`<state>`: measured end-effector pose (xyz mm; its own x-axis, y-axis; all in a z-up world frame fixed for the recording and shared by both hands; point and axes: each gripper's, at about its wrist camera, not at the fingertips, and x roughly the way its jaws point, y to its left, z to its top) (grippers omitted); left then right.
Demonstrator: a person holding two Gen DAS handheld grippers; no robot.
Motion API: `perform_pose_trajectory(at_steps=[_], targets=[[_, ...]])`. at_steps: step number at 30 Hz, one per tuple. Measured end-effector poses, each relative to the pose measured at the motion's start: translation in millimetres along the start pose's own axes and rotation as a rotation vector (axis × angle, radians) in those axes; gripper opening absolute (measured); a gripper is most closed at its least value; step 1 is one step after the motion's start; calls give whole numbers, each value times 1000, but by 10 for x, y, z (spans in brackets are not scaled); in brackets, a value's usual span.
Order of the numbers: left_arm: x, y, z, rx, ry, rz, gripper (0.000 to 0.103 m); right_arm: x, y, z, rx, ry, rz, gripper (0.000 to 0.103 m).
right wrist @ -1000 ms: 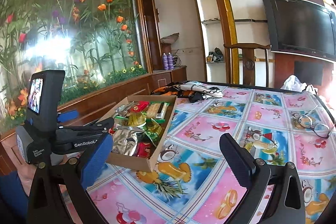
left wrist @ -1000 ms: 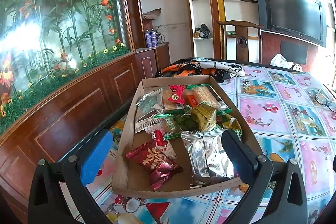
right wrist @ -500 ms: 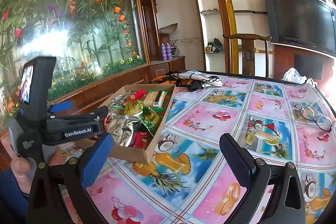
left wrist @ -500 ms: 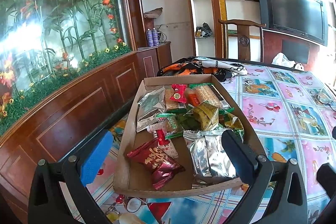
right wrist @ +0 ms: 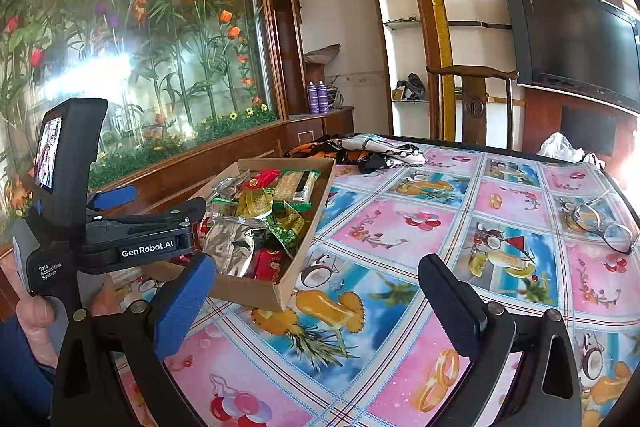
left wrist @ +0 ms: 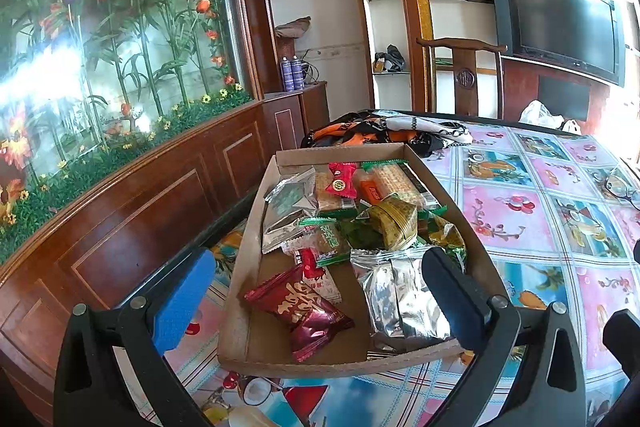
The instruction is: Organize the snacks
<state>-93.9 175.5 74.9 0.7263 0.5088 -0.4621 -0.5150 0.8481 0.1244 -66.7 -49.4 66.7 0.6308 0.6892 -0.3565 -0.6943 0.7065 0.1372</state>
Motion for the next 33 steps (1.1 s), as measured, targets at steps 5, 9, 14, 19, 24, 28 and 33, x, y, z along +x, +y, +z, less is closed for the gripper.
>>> perform_pose_trajectory(at_steps=[5,9,14,19,24,28,33], targets=[[-22,-12,6,4,-4,2,103,-5,-3,1,0,-1,-2,103],[-24,-1,12,5,-5,3,103,-5,-2,1,1,-1,-3,103],[-24,-6,9,3,-8,2,103,-5,-4,1,1,-1,-2,103],[-38,-10,24,5,-9,3,103,-6,-5,1,1,-1,-1,103],[-57,-30,56,8,-10,9,103,-6,-6,1,1,-1,-1,103],[-61,-36,56,10,-10,12,103,-6,-5,1,1,-1,-2,103],[-64,-33,68,11,-12,13,103,-4,-7,0,1,-1,-2,103]])
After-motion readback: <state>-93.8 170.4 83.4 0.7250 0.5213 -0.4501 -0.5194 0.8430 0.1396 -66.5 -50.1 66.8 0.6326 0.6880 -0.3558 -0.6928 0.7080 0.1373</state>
